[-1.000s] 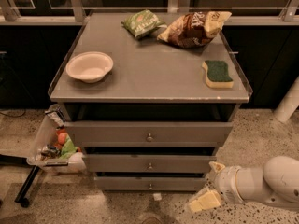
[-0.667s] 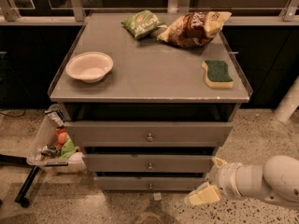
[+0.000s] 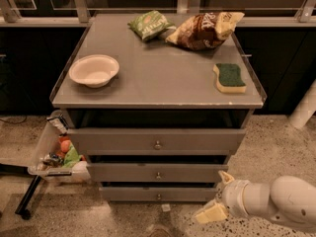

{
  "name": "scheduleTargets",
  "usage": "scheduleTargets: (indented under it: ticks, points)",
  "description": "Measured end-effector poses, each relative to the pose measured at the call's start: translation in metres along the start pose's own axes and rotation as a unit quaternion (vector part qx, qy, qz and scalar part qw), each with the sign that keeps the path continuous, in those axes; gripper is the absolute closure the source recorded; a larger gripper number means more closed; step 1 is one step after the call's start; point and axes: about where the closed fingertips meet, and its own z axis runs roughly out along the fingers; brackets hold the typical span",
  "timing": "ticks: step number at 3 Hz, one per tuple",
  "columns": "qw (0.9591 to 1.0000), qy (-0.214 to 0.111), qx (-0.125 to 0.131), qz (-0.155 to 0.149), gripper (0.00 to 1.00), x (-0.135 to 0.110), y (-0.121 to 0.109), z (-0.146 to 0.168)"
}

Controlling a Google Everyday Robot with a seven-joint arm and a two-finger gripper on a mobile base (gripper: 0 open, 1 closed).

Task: Open middle drawer

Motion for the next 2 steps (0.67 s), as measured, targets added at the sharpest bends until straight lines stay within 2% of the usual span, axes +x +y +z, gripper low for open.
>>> scheduleTargets:
  ticks: [1,2]
  points:
    - [0.9998,-0.003,-0.001,-0.021,0.0,0.036,-0.011,0.042]
    - [0.9996,0.025,-0.01,-0.011,0.0,0.067,-0.029,0.081]
